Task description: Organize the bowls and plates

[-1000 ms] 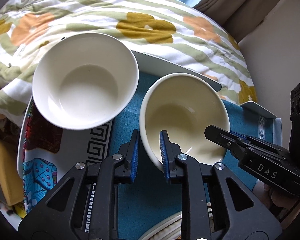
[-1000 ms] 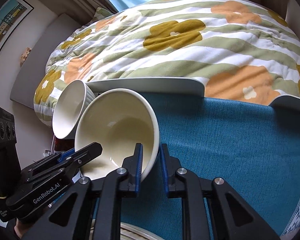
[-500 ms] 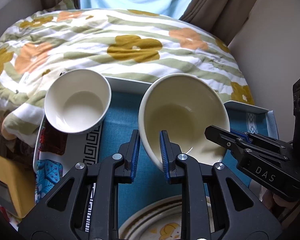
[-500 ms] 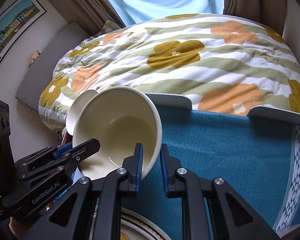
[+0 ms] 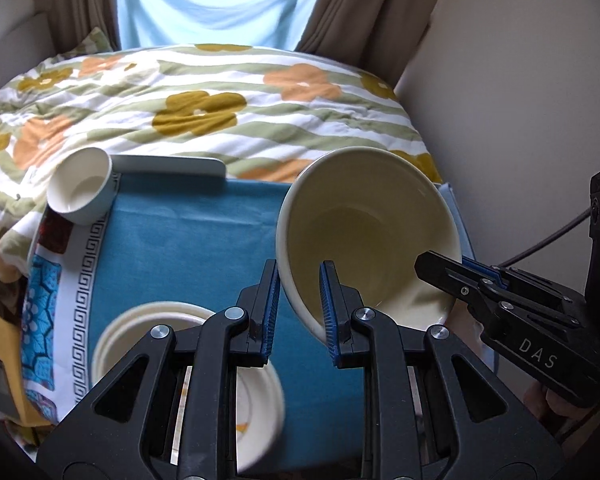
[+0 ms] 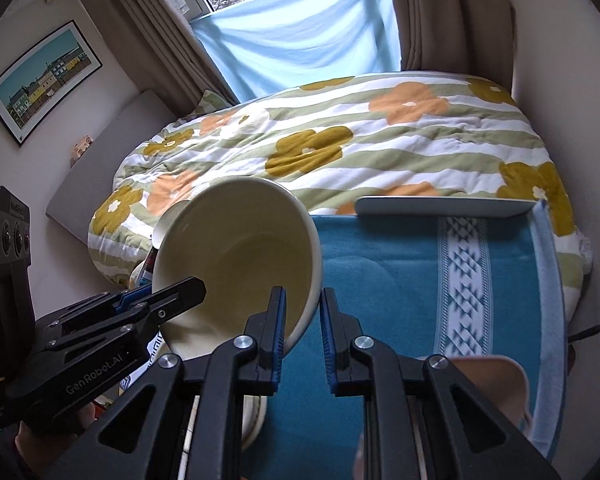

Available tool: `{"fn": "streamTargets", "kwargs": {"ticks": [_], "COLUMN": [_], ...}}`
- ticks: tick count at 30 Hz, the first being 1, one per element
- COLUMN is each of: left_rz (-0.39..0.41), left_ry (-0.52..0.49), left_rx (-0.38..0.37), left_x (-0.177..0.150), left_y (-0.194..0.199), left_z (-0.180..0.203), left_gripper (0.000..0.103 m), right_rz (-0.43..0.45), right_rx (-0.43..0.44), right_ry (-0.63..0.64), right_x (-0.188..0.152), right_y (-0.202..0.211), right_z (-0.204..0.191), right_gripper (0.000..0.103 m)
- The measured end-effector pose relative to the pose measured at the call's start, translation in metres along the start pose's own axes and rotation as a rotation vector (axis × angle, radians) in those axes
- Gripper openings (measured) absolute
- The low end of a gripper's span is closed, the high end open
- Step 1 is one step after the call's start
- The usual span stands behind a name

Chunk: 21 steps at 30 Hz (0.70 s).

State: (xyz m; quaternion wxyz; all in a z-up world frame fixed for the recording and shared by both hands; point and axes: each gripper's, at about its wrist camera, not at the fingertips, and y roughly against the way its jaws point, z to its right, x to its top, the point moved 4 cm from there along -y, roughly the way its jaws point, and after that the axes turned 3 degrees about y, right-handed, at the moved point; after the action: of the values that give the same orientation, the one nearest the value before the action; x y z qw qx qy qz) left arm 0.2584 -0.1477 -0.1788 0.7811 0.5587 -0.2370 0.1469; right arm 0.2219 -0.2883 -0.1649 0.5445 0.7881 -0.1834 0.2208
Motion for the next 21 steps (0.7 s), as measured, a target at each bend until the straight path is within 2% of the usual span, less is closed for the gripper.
{"fn": "streamTargets", "kwargs": {"ticks": [5, 9, 15, 21], "left_rz": [-0.050, -0.102, -0.190, -0.221], "left_ry": [-0.032, -0.054, -0.113, -0.154], "left_rx": [-0.033, -0.048, -0.013, 0.046], "left_x": [-0.036, -0.063, -0.103, -0.118], "left_y": [-0.013, -0.032, -0.069, -0.085], "left_z": [0.060, 0.092, 0.117, 0.122], "left_gripper": [0.018, 0.018, 0.018, 0.018], "right_rz": [-0.019, -0.059, -0.133, -0.175], "right_rx": [-0.044, -0.075, -0.083, -0.081], "right_ry": [-0.032, -0.056, -0.102, -0.083], "right_x": [-0.033, -0.060, -0.095, -0.111], "right_y": [0.032, 0.040, 0.025, 0.011], "right_z": [0.047, 0.082, 0.117, 0.127], "right_gripper": [0.016, 0.016, 0.015, 0.015]}}
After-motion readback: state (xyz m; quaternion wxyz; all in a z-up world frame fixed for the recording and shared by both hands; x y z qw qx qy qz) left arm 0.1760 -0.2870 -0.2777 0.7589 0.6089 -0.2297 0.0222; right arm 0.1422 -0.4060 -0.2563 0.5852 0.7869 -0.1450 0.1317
